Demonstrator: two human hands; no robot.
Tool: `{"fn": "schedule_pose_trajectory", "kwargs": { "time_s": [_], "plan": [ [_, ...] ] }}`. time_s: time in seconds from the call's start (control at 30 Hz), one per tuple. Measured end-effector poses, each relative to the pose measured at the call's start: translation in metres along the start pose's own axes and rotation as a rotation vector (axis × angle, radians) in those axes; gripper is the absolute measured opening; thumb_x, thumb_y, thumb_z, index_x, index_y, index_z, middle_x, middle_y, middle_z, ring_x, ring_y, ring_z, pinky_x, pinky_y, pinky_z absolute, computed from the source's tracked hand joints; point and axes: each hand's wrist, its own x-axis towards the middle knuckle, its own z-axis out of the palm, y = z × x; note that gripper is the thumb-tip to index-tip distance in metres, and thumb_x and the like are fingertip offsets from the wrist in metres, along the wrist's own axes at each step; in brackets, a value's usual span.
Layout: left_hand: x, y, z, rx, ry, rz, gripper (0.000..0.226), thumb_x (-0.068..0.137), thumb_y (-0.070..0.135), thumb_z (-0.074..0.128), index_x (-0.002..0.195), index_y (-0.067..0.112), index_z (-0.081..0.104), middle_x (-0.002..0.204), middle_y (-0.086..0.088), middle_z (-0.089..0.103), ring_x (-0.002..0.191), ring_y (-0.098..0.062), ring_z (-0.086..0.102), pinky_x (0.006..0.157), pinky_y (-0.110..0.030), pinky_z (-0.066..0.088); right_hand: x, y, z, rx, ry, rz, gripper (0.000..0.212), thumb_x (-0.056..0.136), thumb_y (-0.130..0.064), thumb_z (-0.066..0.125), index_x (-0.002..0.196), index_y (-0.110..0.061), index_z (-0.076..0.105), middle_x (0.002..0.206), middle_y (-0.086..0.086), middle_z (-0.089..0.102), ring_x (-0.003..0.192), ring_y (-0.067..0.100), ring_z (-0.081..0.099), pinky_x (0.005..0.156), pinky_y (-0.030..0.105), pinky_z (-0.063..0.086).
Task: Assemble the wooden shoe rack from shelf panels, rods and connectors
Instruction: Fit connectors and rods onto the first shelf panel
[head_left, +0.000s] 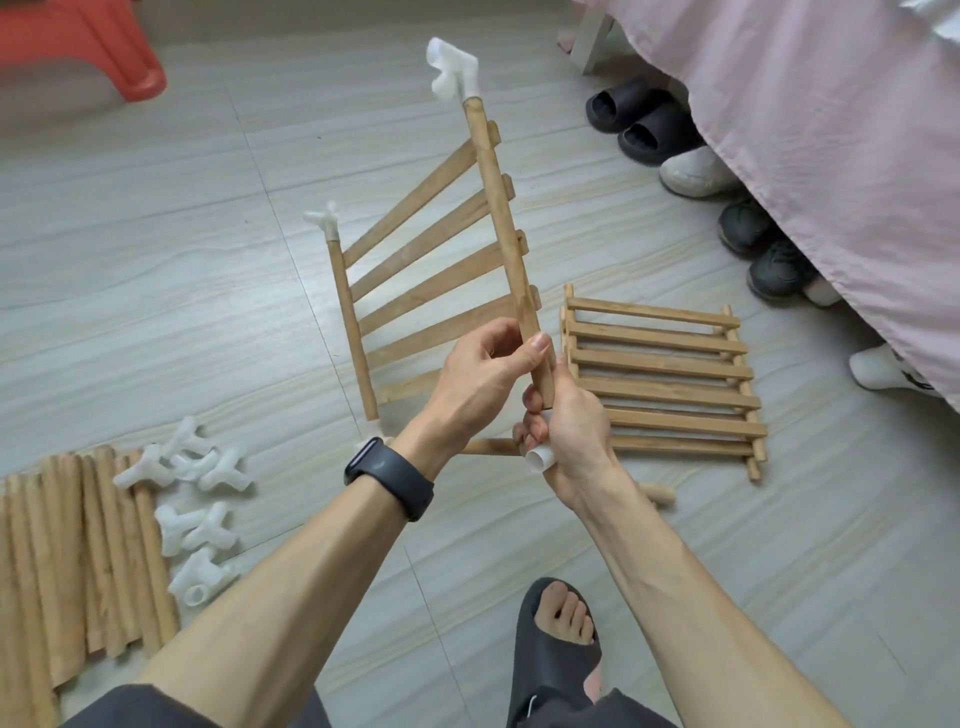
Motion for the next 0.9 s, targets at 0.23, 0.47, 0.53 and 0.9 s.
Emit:
{"fn": "schedule_pose_trajectory", "kwargs": {
  "time_s": [0.23, 0.47, 0.53, 0.9],
  "plan": [
    [-0.013, -0.002, -0.003, 0.000, 0.008, -0.003, 0.029, 0.099, 0.025, 0.064, 0.100, -0.004, 0.067, 0.081, -0.004, 0.068, 0.075, -0.018, 0.064, 0.075, -0.021, 0.054, 0.000, 0.012, -0.003, -0.152, -0.050, -0.025, 0.067, 0.101, -0.062, 0.042, 0.052, -0.026, 0.072, 0.054, -0.003, 0.054, 0.040, 0.012, 0.045, 0.051, 0.033, 0.042],
    [-0.021, 0.001, 0.004, 0.011, 0.034, 0.035, 0.024, 0.100, 0.028, 0.063, 0.104, 0.004, 0.069, 0.082, -0.003, 0.066, 0.072, -0.012, 0.062, 0.074, -0.032, 0.055, -0.005, 0.011, 0.003, -0.144, -0.001, -0.081, 0.070, 0.103, -0.061, 0.039, 0.048, -0.029, 0.070, 0.050, -0.005, 0.052, 0.042, 0.012, 0.049, 0.043, 0.028, 0.043],
    [-0.015, 0.003, 0.006, -0.008, 0.038, 0.050, 0.032, 0.102, 0.029, 0.061, 0.103, -0.003, 0.063, 0.072, -0.007, 0.059, 0.055, -0.015, 0.055, 0.057, -0.030, 0.051, -0.001, 0.000, 0.004, -0.174, 0.003, -0.112, 0.074, 0.104, -0.060, 0.035, 0.047, -0.027, 0.070, 0.050, -0.001, 0.055, 0.044, 0.014, 0.052, 0.045, 0.029, 0.045],
    [-0.018, -0.107, -0.055, 1.224, -0.405, -0.004, 0.121, 0.068, 0.095, 0.049, 0.159, 0.036, -0.003, 0.159, -0.006, 0.030, 0.140, -0.029, 0.036, 0.115, -0.047, 0.033, 0.043, 0.018, -0.058, 0.002, -0.015, 0.237, 0.054, 0.104, -0.057, 0.040, 0.076, -0.014, 0.055, 0.059, 0.000, 0.051, 0.041, 0.010, 0.037, 0.046, 0.025, 0.036]
  ]
}}
